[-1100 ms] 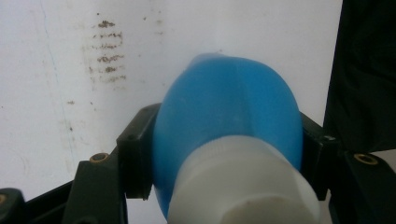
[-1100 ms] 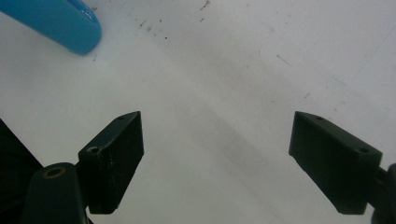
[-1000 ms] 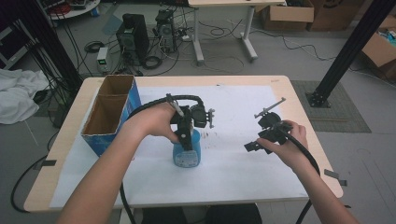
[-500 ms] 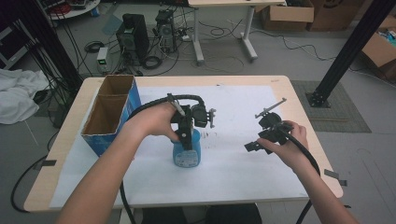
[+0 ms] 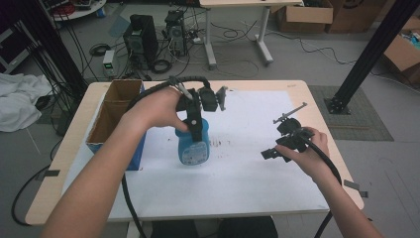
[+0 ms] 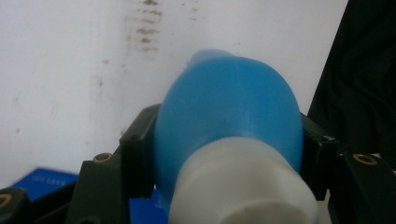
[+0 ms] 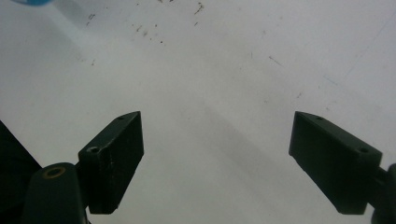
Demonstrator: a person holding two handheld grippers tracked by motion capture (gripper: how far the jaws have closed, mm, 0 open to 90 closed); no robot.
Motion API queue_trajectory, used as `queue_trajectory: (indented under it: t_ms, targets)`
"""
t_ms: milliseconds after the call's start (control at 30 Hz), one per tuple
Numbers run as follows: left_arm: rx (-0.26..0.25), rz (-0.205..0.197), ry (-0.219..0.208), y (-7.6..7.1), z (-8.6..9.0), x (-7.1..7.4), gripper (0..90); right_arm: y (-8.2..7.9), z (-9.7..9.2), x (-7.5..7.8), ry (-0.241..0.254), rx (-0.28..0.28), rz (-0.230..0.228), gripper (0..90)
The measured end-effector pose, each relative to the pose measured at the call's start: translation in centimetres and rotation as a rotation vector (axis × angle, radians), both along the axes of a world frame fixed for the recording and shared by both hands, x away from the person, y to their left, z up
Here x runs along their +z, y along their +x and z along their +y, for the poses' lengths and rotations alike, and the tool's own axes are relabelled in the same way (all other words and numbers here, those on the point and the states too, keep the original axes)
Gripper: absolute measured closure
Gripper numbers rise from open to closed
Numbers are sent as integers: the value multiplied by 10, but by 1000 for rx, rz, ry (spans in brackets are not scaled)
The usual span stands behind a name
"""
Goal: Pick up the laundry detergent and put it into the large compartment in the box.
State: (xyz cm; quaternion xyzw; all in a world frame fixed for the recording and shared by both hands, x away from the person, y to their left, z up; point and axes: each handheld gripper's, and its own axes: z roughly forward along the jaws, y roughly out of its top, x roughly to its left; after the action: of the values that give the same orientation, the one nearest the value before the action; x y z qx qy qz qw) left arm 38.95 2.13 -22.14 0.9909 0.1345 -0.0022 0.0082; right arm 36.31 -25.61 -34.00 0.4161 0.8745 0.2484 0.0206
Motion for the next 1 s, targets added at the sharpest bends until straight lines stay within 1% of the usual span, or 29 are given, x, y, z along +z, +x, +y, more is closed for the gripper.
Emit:
queue_trajectory:
  t_ms: [33,67,100,133,167,200,233,267,300,333,367,400,433,467,500,533,600,633,667,700,733,767,800,833,867,900,933,967,1000]
  targets:
    - [0,0,0,0,0,0,379,0,0,0,0,0,0,177]
    - [66,-5,-5,5,5,12,379,1,0,0,-1,0,0,177]
    - [66,-5,-5,5,5,12,379,1,0,0,-1,0,0,177]
    - [162,-25,-14,10,13,26,379,1,0,0,0,1,2,177]
    - [162,-25,-14,10,13,26,379,2,0,0,-1,2,1,177]
    - [246,-40,-22,15,20,38,379,2,0,0,-1,6,-1,177]
    - [246,-40,-22,15,20,38,379,2,0,0,2,4,1,177]
    - [331,-59,-33,19,30,51,379,3,1,0,3,7,-2,178]
    - [372,-70,-41,21,36,59,379,3,1,1,3,9,-1,177]
    - [405,-68,-40,23,39,64,380,4,1,1,1,11,-2,177]
    - [405,-68,-40,23,39,64,379,4,1,1,1,11,-2,177]
    - [502,-63,-53,27,51,75,379,4,1,2,5,9,-2,177]
    - [502,-63,-53,27,51,75,380,4,1,2,5,9,-2,177]
    - [595,-62,-64,31,63,86,380,5,1,2,5,11,0,177]
    - [595,-62,-64,31,63,86,379,5,2,2,4,13,0,177]
    - [694,-69,-63,35,79,98,380,6,2,2,2,15,-2,177]
    - [750,-81,-53,39,91,106,380,6,2,3,3,16,-3,177]
    - [750,-81,-53,39,91,106,380,6,2,4,4,16,-1,177]
    - [819,-97,-42,41,106,114,380,7,1,4,2,18,-5,177]
    - [849,-110,-42,41,112,118,380,7,1,5,3,20,-6,177]
    - [878,-113,-40,42,119,120,380,7,1,5,4,20,-5,177]
    - [878,-113,-40,42,119,120,380,7,1,5,4,20,-5,177]
    - [946,-119,-59,43,134,125,380,8,1,5,4,21,-7,177]
    - [972,-122,-68,44,140,127,380,8,1,5,4,22,-7,177]
    - [986,-122,-72,44,146,129,380,9,1,5,3,21,-6,177]
    - [986,-122,-72,44,146,129,380,9,1,5,3,21,-6,177]
    - [1039,-119,-88,44,159,131,380,9,1,5,4,22,-2,177]
    - [1067,-116,-95,44,165,131,380,9,1,4,2,22,-2,178]
    - [1082,-115,-97,44,168,131,380,10,1,4,2,22,-1,177]
